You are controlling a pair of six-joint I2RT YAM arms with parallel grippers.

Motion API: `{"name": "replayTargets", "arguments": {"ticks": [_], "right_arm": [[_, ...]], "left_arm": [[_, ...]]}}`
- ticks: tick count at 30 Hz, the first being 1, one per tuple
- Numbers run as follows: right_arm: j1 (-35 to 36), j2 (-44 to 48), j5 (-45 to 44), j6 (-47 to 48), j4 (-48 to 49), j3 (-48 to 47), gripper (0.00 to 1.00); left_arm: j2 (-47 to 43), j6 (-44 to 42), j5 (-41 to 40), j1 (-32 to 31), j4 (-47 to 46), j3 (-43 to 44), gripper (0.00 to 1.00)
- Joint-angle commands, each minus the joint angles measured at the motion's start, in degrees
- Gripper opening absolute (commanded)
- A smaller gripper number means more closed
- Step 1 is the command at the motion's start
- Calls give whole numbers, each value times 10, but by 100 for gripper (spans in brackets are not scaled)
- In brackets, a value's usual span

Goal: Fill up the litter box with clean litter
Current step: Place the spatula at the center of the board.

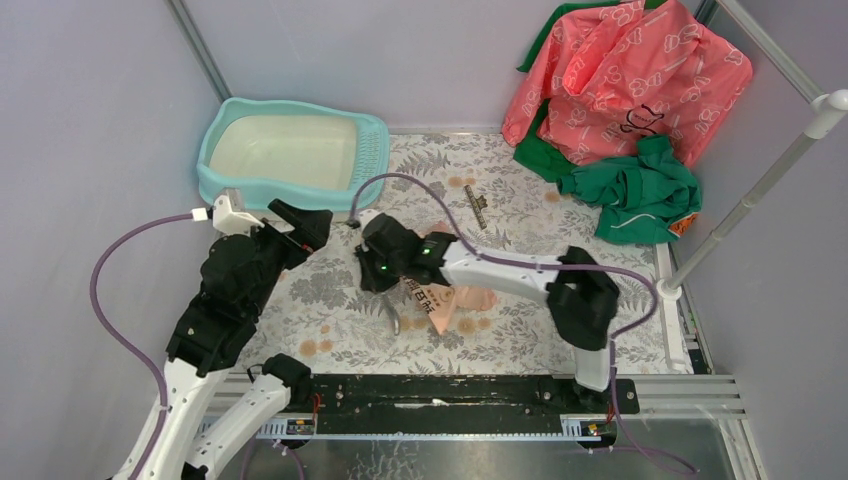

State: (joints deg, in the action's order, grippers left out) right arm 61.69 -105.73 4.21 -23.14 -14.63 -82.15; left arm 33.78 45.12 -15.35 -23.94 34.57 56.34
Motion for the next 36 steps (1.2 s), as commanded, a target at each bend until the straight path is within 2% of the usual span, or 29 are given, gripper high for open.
{"name": "replayTargets", "arguments": {"ticks": [1, 6, 11, 15, 18, 21, 23, 27, 36], "right_arm": [[23, -91, 28, 15, 39, -120, 0], [23, -197, 16, 15, 30, -210, 0], [22, -258, 1, 13, 13, -273, 3], [22, -281, -8, 14, 9, -291, 20], [22, -278, -10, 16, 3, -289, 42], [22, -232, -14, 20, 28, -231, 58], [22, -189, -14, 20, 51, -184, 65], [24, -106, -16, 27, 61, -112, 67], [26, 154, -86, 10, 83, 148, 71]], "left_arm": [[9, 5, -25, 3, 23, 3, 99], [12, 2, -26, 3, 23, -7, 99], [14, 2, -18, 3, 16, -25, 99], [31, -4, -2, 3, 11, -29, 99], [41, -8, 8, 3, 9, -29, 99], [40, -13, 10, 3, 8, -29, 99], [38, -18, 11, 3, 7, -26, 99], [44, -28, 11, 3, 9, -20, 99], [61, -36, 16, 4, -1, -20, 99]]}}
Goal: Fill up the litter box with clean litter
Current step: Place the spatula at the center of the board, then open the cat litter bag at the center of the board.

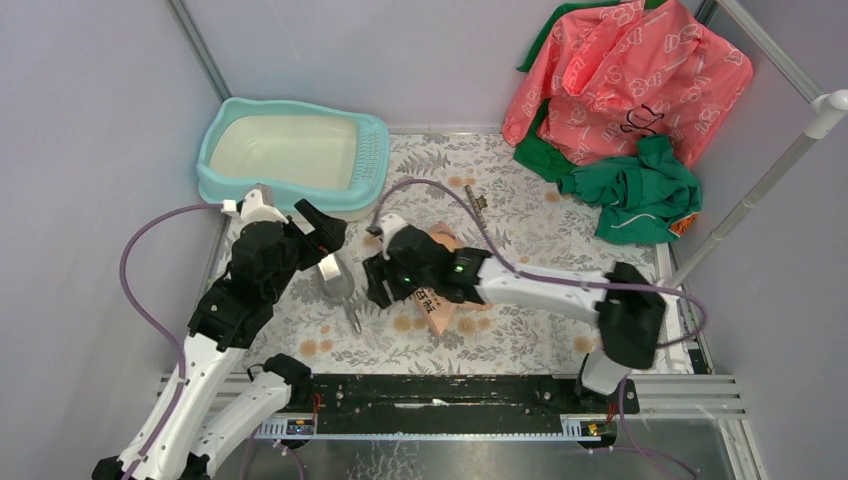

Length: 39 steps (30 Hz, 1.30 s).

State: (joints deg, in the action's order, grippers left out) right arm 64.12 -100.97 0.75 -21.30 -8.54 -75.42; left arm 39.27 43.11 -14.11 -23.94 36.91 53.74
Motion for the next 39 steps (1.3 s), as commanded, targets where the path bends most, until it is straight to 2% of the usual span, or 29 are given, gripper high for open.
{"name": "replayTargets", "arguments": {"ticks": [1, 7, 12, 18, 29, 35, 39], "right_arm": [[1, 134, -64, -16, 19, 112, 72], [26, 257, -87, -49, 18, 247, 74], [63, 308, -180, -86, 10, 312, 73], [73, 367, -255, -158, 99, 421, 72], [83, 338, -271, -224, 232, 481, 70], [91, 297, -270, -262, 290, 481, 71], [105, 265, -299, -284, 312, 472, 71]], "left_arm": [[9, -17, 5, 4, -27, 4, 99], [28, -17, 21, 5, -54, -12, 99], [47, -18, 31, 6, -64, -13, 99], [55, -15, 36, 6, -72, -17, 99], [52, -12, 40, 6, -78, -27, 99], [54, -9, 46, 6, -85, -36, 99], [47, -8, 43, 6, -86, -42, 99]]}}
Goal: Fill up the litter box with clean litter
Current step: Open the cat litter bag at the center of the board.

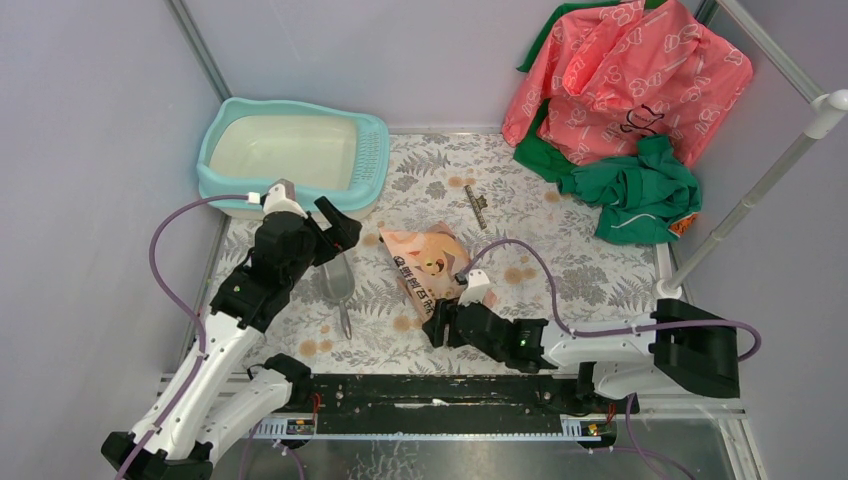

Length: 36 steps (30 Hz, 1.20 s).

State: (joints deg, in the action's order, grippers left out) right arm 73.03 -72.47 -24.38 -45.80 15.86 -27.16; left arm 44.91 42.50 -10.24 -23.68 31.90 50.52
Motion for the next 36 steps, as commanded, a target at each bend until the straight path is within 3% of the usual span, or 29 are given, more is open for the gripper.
{"name": "replayTargets", "arguments": {"ticks": [1, 5, 10, 15, 19, 22, 25, 33, 36], "right_arm": [[19, -26, -54, -44, 74, -12, 69], [31, -48, -78, -58, 75, -30, 49], [44, -31, -127, -62, 47, -50, 42], [44, -15, -173, -30, -40, -108, 43], [43, 14, -195, -5, -74, -135, 10], [33, 50, -200, 11, -106, -148, 3], [-7, 97, -153, 32, -126, -151, 0], [-217, 142, 153, 115, -222, -216, 0], [-256, 136, 228, 141, -247, -252, 0]], "left_arm": [[-10, -1, 5, 3, -37, -12, 99], [-12, 0, 7, 3, -41, -21, 99], [-12, 0, 8, 4, -46, -27, 99], [-12, -2, 13, 5, -48, -28, 99], [-13, -4, 17, 6, -47, -25, 99], [-15, -6, 18, 6, -44, -24, 99], [-17, -5, 22, 7, -44, -25, 99], [3, -7, 49, 7, -63, -37, 99], [19, -6, 66, 7, -87, -50, 99]]}}
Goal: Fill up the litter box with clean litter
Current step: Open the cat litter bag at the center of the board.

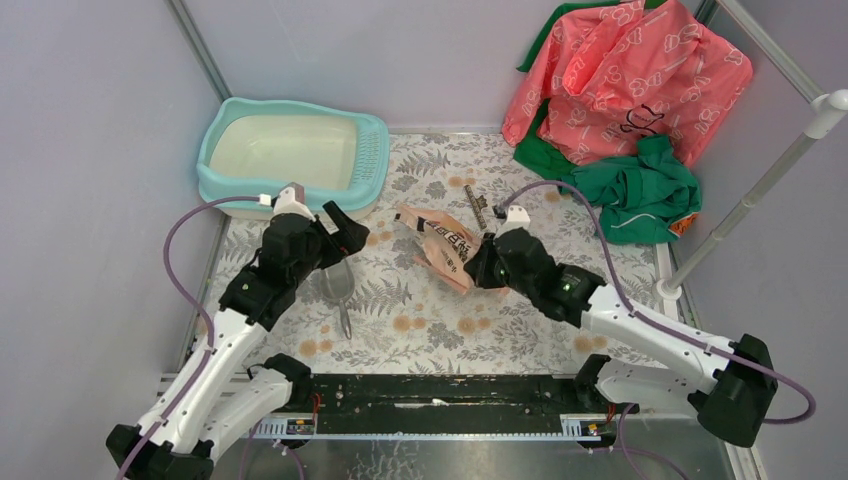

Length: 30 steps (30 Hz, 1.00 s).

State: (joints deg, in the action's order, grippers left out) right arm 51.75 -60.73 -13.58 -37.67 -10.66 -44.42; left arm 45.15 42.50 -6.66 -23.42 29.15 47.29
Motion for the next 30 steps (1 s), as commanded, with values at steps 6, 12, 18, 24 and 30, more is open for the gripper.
{"name": "replayTargets", "arguments": {"ticks": [6, 12, 18, 24, 30], "right_arm": [[-105, 5, 254, 64, 6, -110, 0], [-140, 16, 339, 33, 47, -64, 0], [-161, 36, 413, 5, 67, -27, 0], [-171, 68, 459, -31, 90, 20, 0], [-172, 89, 510, -76, 153, 77, 0]], "left_arm": [[82, 1, 49, 7, -127, -36, 99], [151, 52, 99, 19, -220, -58, 99], [191, 99, 94, 22, -279, -71, 99], [208, 131, 86, 25, -319, -92, 99], [237, 147, 95, 25, -361, -111, 99]]}}
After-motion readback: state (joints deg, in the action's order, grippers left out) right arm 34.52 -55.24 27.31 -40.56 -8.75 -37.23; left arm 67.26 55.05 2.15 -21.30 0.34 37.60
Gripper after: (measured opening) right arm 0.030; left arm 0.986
